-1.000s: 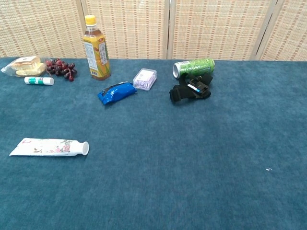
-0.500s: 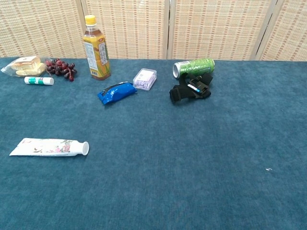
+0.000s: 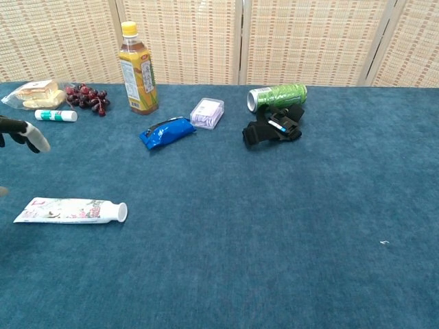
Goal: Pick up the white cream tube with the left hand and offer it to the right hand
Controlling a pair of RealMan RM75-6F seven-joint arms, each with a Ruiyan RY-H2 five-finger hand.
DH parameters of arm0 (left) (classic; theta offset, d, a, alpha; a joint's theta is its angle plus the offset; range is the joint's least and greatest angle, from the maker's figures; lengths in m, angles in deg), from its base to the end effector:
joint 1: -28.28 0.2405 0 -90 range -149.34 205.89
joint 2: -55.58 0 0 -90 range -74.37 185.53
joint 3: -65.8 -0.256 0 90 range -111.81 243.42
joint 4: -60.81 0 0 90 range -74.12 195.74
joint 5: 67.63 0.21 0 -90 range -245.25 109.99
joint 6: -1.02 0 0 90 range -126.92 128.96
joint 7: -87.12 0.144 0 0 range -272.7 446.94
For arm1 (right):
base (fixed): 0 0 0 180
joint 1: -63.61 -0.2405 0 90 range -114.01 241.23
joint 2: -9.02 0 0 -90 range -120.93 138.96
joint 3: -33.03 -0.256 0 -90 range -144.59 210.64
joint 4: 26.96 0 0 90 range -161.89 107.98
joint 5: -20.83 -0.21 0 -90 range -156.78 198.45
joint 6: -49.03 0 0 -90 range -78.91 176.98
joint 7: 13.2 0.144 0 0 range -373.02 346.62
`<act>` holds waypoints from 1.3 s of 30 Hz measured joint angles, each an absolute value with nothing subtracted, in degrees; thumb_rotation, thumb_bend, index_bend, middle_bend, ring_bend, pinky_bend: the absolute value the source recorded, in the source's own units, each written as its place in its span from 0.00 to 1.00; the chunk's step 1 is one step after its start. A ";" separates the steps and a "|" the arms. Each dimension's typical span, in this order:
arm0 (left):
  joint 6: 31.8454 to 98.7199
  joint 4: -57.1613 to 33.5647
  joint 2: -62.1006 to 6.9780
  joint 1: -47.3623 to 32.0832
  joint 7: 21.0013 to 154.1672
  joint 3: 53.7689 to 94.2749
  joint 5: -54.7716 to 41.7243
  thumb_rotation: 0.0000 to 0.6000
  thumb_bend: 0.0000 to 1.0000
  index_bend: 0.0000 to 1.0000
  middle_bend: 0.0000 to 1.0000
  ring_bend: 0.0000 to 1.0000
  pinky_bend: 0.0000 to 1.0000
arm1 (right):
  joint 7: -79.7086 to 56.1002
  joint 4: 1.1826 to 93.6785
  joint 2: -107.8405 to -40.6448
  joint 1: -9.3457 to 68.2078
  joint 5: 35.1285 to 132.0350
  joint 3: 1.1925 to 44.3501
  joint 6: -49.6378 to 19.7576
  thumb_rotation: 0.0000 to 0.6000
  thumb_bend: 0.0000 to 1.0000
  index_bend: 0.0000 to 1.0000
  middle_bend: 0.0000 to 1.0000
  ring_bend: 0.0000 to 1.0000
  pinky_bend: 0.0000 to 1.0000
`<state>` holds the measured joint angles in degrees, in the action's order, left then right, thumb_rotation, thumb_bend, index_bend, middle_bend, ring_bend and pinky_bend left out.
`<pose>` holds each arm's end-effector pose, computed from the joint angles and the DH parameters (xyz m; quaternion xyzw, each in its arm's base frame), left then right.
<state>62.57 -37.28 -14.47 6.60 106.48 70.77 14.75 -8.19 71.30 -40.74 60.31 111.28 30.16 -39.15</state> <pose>-0.2332 0.2532 0.0698 -0.7546 -0.3397 -0.3171 0.4633 -0.2939 -0.1716 0.2290 0.6150 -0.3439 0.3946 0.5898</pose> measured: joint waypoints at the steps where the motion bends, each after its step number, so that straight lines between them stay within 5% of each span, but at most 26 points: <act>1: 61.90 -36.64 -15.31 6.01 106.70 70.94 14.05 1.00 0.22 0.26 0.24 0.18 0.26 | -8.17 71.28 -40.73 60.38 111.29 30.21 -39.14 1.00 0.22 0.18 0.22 0.07 0.17; 12: 56.61 -32.05 -21.67 1.37 110.90 70.92 7.44 1.00 0.22 0.27 0.21 0.13 0.24 | -7.87 71.00 -40.76 61.12 110.95 30.44 -39.59 1.00 0.22 0.18 0.22 0.07 0.17; 39: 55.84 -28.60 -25.99 -0.24 109.54 67.51 3.81 1.00 0.22 0.33 0.21 0.13 0.24 | -7.10 70.36 -41.08 61.11 110.93 30.93 -38.23 1.00 0.22 0.18 0.22 0.07 0.17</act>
<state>55.84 -28.60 -25.99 -0.24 109.54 67.51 3.81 -7.10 70.36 -41.08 61.11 110.93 30.93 -38.23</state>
